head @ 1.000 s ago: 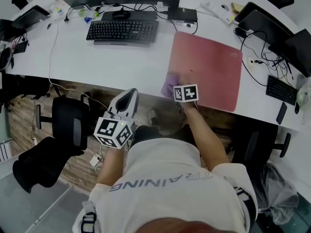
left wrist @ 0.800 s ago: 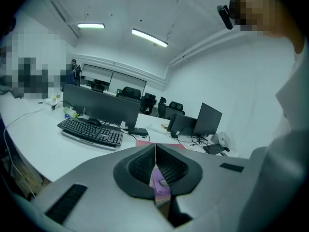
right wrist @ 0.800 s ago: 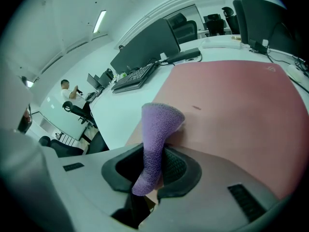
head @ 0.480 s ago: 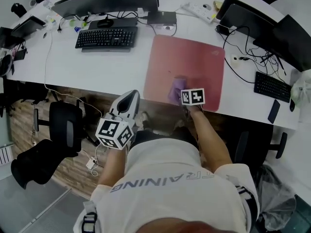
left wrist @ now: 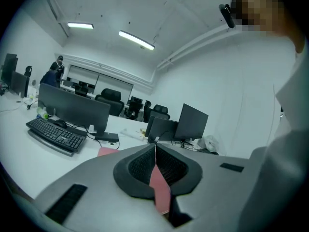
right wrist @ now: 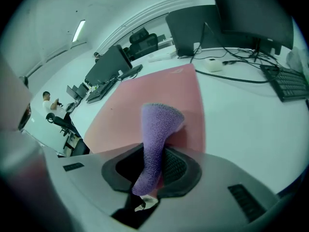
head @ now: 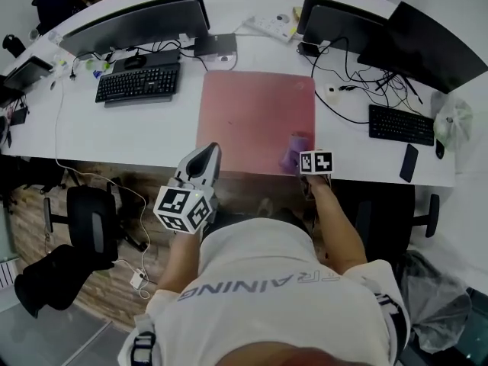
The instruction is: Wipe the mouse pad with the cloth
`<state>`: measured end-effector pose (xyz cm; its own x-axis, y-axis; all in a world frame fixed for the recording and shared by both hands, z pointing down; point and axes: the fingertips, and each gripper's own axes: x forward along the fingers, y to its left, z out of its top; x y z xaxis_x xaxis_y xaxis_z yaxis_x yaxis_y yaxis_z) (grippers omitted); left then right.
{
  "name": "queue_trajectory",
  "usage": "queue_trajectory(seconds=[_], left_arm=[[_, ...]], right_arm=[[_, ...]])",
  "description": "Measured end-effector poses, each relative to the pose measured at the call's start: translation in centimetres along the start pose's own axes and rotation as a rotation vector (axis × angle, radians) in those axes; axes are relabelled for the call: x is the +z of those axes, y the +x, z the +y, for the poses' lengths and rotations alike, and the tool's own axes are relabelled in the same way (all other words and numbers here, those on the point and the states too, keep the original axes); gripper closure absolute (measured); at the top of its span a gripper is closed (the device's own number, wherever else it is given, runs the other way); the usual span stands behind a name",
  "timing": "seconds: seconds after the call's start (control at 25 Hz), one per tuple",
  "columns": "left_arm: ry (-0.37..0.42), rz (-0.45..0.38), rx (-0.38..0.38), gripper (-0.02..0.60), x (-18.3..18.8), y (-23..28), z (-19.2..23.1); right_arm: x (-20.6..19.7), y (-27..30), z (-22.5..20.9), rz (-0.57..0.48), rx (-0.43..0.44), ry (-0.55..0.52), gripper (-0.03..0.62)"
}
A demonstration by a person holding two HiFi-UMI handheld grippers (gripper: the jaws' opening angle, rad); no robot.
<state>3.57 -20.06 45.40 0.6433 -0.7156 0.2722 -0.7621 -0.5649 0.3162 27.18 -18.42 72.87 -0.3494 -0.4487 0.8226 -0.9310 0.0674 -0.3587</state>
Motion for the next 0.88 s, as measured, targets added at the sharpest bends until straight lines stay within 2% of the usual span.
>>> queue_trajectory(seconds=[0.24, 0.44, 0.68, 0.88], left_arm=[[0.020, -0.015, -0.058, 0.549, 0.5, 1.9, -3.2], [0.026, -0.048, -0.057, 0.549, 2.1, 1.2, -3.0], [0.097, -0.106, -0.052, 0.549, 6.3, -0.4, -1.0], [0.190, -0.184, -0.068, 0.549, 11.0, -2.9, -0.4]], right_arm=[[-1.4, -3.1, -5.6, -0.020, -0.084, 0.062, 0.496], [-0.9, -4.6, -4.8, -0.098, -0.054, 0.020, 0.496], [5.3, -10.4, 0.7, -0.381, -0.019, -0.039, 0.496], [11.4, -17.6, 6.3, -0.622, -0.092, -0.189, 0.496]])
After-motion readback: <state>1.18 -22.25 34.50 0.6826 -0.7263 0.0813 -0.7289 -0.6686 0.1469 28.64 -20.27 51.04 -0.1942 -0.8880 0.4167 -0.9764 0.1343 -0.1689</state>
